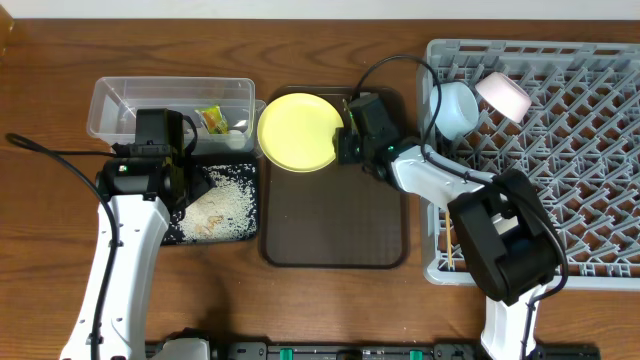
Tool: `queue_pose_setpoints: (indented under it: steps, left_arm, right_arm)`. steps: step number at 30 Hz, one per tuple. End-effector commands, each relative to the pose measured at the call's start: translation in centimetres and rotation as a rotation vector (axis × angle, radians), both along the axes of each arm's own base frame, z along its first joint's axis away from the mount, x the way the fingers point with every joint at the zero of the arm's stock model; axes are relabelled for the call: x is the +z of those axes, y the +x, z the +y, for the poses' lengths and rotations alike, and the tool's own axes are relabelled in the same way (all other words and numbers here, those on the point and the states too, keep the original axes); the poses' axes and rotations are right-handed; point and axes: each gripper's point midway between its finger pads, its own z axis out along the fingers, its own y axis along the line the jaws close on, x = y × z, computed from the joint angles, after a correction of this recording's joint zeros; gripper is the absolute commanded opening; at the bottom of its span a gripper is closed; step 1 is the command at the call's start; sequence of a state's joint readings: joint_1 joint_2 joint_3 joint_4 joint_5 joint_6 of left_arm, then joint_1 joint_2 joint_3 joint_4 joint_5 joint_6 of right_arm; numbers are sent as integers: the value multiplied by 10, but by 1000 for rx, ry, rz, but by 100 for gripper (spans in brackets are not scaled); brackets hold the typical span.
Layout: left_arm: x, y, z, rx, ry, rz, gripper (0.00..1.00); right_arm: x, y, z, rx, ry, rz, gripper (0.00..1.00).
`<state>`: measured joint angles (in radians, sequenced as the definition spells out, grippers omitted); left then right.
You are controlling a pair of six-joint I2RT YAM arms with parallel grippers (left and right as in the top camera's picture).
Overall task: Sort waste into correct bins and load items into the dishwasher rack
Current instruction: 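Grasp the yellow plate's right rim with the right gripper, then lift the yellow plate and stand it upright in the rack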
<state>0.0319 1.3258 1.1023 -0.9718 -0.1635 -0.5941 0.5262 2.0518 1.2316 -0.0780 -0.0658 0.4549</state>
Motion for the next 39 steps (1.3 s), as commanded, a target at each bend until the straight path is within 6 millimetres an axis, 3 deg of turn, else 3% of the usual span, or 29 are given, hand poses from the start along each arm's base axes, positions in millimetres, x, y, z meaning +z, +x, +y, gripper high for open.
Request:
queue_pose_setpoints:
  steps: [1,10,15,19,25,32,39]
  left_arm:
    - [6,2,2,-7,9,-13,80]
    - [5,1,2,-7,8,-9,80]
    - [5,1,2,-7,8,-9,80]
    - [5,1,2,-7,8,-9,80]
    - [5,1,2,-7,8,-9,80]
    - [5,1,2,-7,8,-9,80]
    - [5,1,2,-7,9,-10,80]
  right_arm:
    - [-6,1,-4,-32,-34,11,34]
    - [-25,-18,-41,-105,-131,147,9]
    - [-10,-22,-61,-136,-159,164,1]
    - [24,-20,-72,-101,-172,111,1]
    - [93,-24,-95,-57,-197,-2,1]
    - [169,-39,-176,-186,-403,-148,1]
    - [225,-59,-266,-357,-662,-238,1]
